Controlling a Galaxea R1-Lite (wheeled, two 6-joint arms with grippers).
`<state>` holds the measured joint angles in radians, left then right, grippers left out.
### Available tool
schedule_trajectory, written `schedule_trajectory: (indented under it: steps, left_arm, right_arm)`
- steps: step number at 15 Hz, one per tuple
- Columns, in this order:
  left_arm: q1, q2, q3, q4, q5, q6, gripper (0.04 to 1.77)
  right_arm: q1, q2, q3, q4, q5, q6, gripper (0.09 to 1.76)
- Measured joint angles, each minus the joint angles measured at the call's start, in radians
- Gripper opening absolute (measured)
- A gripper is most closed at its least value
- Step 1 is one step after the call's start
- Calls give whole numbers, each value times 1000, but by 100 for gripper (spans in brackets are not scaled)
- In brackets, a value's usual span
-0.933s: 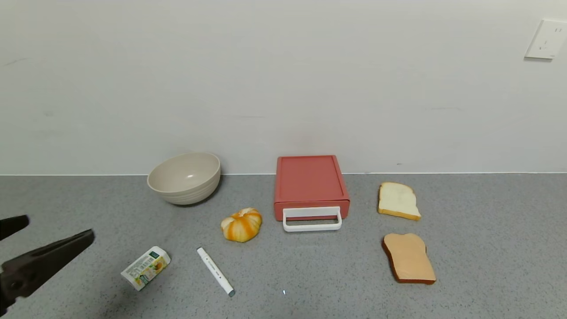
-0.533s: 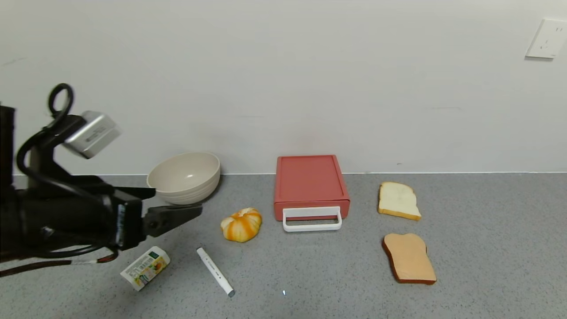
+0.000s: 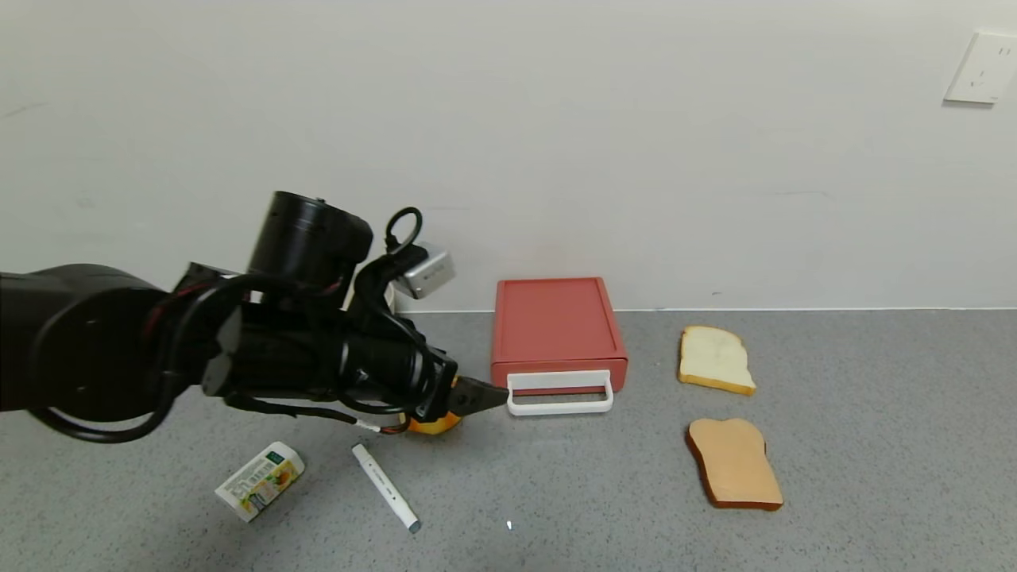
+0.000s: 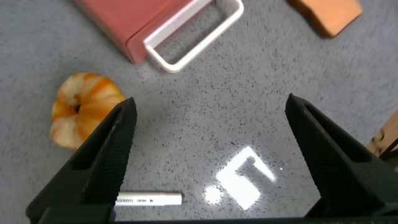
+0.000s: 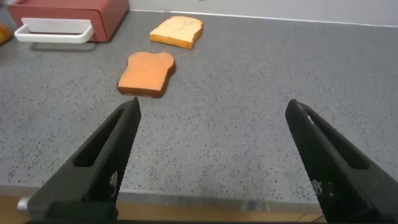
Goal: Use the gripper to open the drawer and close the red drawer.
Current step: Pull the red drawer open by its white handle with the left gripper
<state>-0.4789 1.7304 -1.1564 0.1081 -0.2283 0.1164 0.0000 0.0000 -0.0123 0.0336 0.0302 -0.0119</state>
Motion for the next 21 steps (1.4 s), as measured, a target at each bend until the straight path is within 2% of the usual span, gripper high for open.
schedule_trajectory:
  steps: [3,4,7,10,13,16,21]
  left_arm:
    - [-23,133,-54,1,-9,141,172]
    - [-27,173,-76,3,-31,181,172]
    - [-39,253,-153,19,-105,224,172]
    - [-56,316,-251,109,-113,253,172]
    - [-80,384,-388,258,-92,266,172]
    - [-113,452,-508,359,-4,267,172]
    - [-131,548,-630,392,64,266,172]
  right_arm:
    - [0,0,0,0,0,0,171]
    - [0,0,0,-1,0,0,171]
    - [0,0,0,0,0,0,171]
    - [0,0,0,0,0,0,171]
    - [0,0,0,0,0,0,171]
    - [0,0,0,0,0,0,171]
    - [0,0,0,0,0,0,171]
